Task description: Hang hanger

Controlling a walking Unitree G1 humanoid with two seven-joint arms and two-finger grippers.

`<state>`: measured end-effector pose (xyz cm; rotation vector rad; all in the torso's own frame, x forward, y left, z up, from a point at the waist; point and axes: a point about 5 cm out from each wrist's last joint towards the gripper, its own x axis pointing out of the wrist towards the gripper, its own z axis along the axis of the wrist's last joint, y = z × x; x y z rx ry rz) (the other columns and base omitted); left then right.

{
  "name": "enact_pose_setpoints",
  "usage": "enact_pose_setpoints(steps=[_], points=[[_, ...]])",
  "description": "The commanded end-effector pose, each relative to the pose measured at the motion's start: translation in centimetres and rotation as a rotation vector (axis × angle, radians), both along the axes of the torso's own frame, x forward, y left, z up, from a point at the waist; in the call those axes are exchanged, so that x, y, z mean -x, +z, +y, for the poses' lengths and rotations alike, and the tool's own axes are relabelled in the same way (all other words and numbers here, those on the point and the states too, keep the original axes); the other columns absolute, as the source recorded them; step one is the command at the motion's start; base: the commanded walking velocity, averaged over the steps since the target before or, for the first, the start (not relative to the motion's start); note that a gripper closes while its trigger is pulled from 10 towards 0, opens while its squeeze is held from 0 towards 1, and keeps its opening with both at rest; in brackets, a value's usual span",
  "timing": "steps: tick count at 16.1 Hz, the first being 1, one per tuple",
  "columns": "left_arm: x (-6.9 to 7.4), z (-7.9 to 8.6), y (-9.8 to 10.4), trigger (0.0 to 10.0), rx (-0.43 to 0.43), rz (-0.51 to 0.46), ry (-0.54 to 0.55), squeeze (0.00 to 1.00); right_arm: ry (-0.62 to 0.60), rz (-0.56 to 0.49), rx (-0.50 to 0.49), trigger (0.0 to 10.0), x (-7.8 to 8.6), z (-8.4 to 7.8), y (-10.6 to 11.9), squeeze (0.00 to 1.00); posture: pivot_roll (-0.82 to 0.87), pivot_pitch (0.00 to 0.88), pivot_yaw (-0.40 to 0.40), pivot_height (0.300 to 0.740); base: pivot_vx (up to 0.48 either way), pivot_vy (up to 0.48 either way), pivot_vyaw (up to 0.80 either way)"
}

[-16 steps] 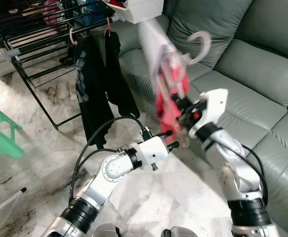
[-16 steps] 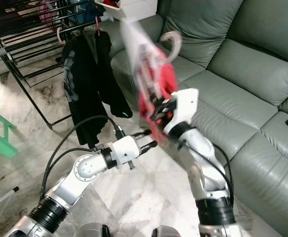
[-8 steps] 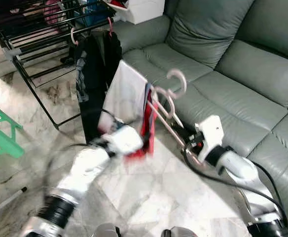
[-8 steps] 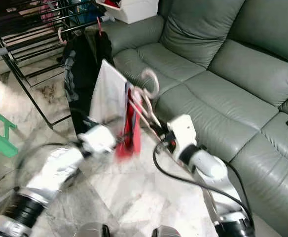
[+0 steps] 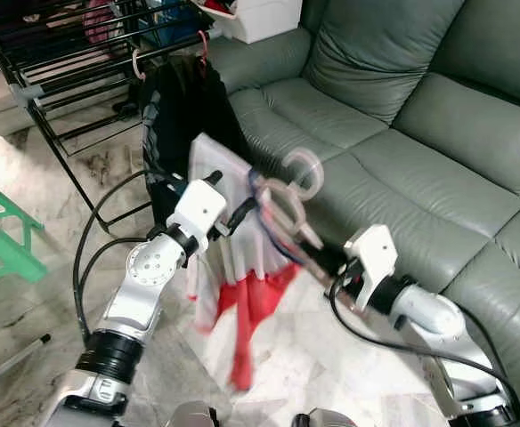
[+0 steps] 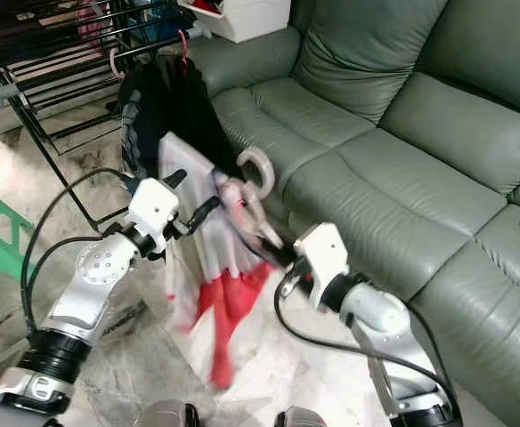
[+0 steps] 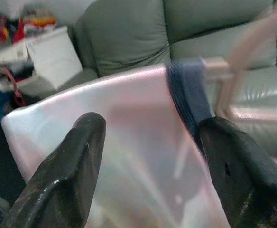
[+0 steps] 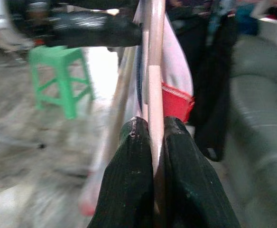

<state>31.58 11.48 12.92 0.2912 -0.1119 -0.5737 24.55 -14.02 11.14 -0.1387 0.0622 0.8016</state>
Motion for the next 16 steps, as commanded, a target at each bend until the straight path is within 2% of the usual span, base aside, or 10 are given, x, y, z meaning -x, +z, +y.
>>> enact_pose_setpoints(steps=[1,3,7,8,9,14,16], points=[[-0.4,0.6,0.3,10.0,0.047,0.026,0.033,0.00,0.072,-0.061,0.004,10.0,0.3,0.6,1.1,0.00,-0.05,0.023,0.025,0.740,0.000,0.000,0.00],[-0.5,0.6,0.1,10.0,0.122,0.078,0.065,0.00,0.088,-0.085,0.044,10.0,-0.2,0.0,1.2,0.00,-0.05,0.023,0.025,0.740,0.000,0.000,0.00],[-0.7,0.6,-0.5,10.0,0.122,0.103,0.079,0.00,0.142,-0.100,0.049,10.0,-0.8,-0.1,2.1,0.00,-0.05,0.023,0.025,0.740,0.000,0.000,0.00],[-0.7,0.7,-0.4,4.2,0.111,0.098,0.080,0.00,0.156,-0.099,0.056,10.0,-0.7,-0.2,2.1,0.00,-0.05,0.023,0.025,0.740,0.000,0.000,0.00],[-0.7,1.0,-0.3,0.0,0.098,0.094,0.087,0.00,0.169,-0.103,0.082,10.0,-0.8,-0.6,2.1,0.00,-0.05,0.023,0.025,0.740,0.000,0.000,0.00],[-0.8,2.1,-0.3,0.0,-0.004,0.048,0.087,0.00,0.135,-0.110,0.110,10.0,-1.2,-2.1,2.4,0.00,-0.05,0.023,0.021,0.740,0.000,0.000,0.00],[-0.9,2.6,-0.2,0.0,-0.050,0.030,0.075,0.00,0.102,-0.114,0.132,10.0,-1.6,-3.4,2.6,0.00,-0.05,0.023,0.025,0.740,0.000,0.000,0.00]])
